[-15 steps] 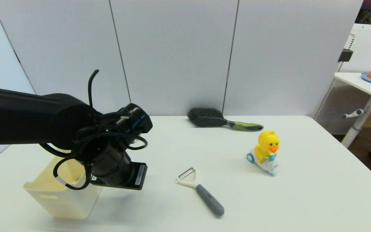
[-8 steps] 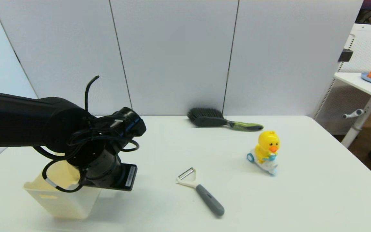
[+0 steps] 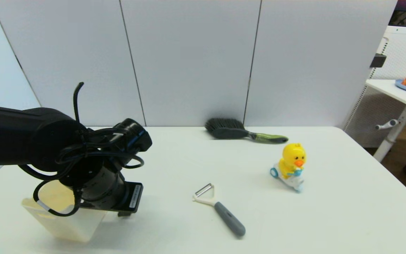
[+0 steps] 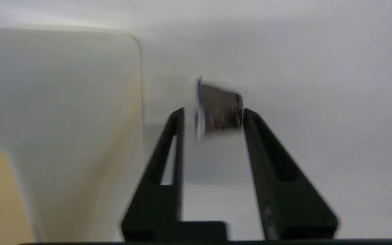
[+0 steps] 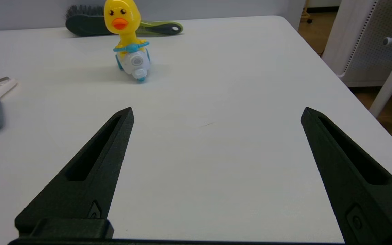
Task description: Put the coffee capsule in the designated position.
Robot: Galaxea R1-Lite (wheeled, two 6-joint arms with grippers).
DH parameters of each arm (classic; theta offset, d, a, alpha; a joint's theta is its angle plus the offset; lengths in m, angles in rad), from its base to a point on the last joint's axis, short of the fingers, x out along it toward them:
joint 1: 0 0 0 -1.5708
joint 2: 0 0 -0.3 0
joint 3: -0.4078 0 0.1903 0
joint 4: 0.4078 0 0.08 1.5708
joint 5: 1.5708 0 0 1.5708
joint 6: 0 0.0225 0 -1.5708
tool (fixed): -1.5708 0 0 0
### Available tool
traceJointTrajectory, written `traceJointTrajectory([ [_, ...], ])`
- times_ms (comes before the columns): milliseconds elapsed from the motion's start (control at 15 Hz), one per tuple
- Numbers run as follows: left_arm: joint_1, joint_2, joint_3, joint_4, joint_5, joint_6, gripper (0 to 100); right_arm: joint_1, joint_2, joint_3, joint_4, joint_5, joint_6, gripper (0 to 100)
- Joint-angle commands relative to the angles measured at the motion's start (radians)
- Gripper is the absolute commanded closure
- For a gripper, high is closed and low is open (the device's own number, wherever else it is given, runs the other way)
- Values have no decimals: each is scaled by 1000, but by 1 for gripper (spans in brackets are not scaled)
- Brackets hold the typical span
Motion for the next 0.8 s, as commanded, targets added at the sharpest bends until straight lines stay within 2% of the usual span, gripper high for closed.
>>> traceJointTrajectory([
  [67, 0, -31, 18, 4, 0, 3, 0, 1, 1, 0, -1, 0, 1, 0],
  [200, -6, -41, 10, 2, 0, 8, 0, -1, 1, 0, -1, 0, 1, 0],
  [400, -98, -77, -110, -9, -6, 8, 0, 1, 1, 0, -1, 0, 1, 0],
  [667, -240, -149, -297, -231, -8, 17, 0, 1, 1, 0, -1, 0, 1, 0],
  [800, -237, -236, -320, -334, -6, 161, 0, 1, 1, 0, -1, 0, 1, 0],
])
